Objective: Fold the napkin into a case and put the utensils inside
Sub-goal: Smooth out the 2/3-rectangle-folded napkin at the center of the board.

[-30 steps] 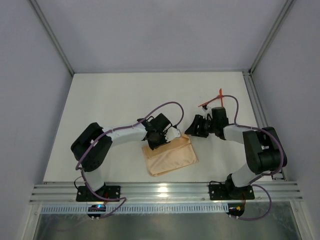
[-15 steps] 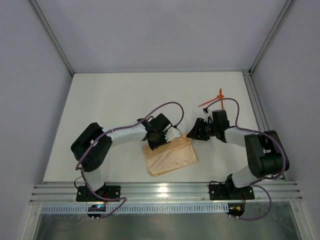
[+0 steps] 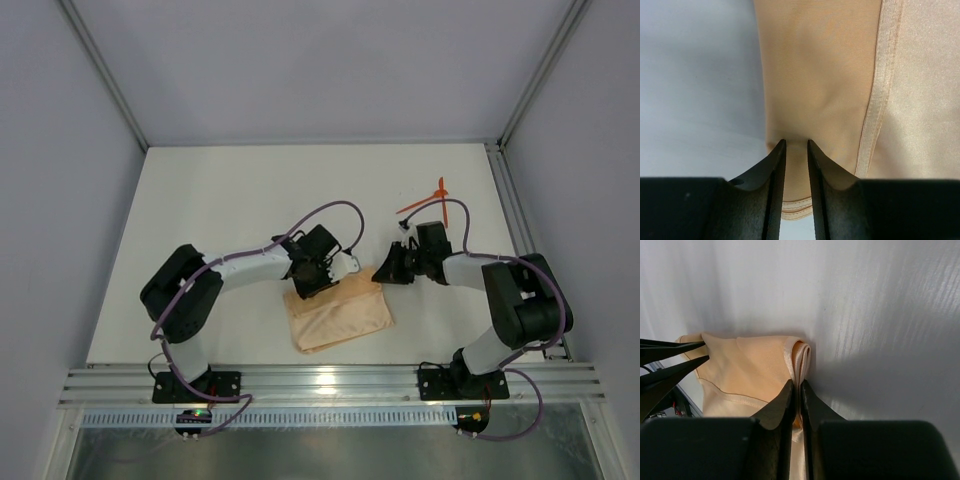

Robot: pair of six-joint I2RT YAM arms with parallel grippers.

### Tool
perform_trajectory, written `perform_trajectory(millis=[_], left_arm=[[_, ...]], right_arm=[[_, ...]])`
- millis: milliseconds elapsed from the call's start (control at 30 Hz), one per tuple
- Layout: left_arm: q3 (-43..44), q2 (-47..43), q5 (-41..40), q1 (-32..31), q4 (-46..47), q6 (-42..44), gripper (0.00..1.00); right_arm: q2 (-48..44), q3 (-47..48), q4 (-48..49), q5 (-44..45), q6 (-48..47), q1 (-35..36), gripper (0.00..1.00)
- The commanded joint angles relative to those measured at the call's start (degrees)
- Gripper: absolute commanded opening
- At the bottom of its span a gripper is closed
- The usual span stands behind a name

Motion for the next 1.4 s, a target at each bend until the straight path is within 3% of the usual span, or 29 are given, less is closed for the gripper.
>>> perform_trajectory(millis=[0,33,200,233,333,600,833,1133,1367], left_arm=[[-0.64,-1.12,2.59,1.32,-3.01,-1.35,0.27],[0.14,-1.73,3.9,1.75,-3.36,-1.35,0.28],[3.74,-5.24,10.39,4.74,-7.22,-0.39,0.37],[4.36,-5.86,11.55,5.44,-7.75,0.49,0.45],[6.3,-6.39,15.14,7.64,-8.55,2.07,0.56],[6.83,-2.18,29.48,10.28,5.33,-2.92,0.68],[10.17,5.38,35.72,8.7,8.85,-7.94,0.7],[10.52,11.18,39.24,7.56,10.53,-8.04,0.7],[8.86,11.28,40.38,7.47,5.52,-3.73,0.48]], right_arm=[[1.63,-0.96,-4.78,3.4,-1.28,1.29,0.09],[1.55,-0.95,-4.86,3.4,-1.63,1.64,0.04],[-1.61,-1.92,-0.74,4.36,-2.86,3.31,0.03],[-3.53,-2.27,0.57,4.8,-3.39,3.83,0.03],[-7.05,-3.23,4.86,7.61,-6.9,7.25,0.03],[-12.16,-9.3,19.21,7.44,-10.68,9.81,0.03],[-17.61,-16.24,29.48,7.8,-17.89,11.83,0.03],[-16.21,-18.8,36.88,3.14,-20.7,11.92,0.03],[-16.82,-19.06,39.34,3.31,-21.41,11.75,0.03]])
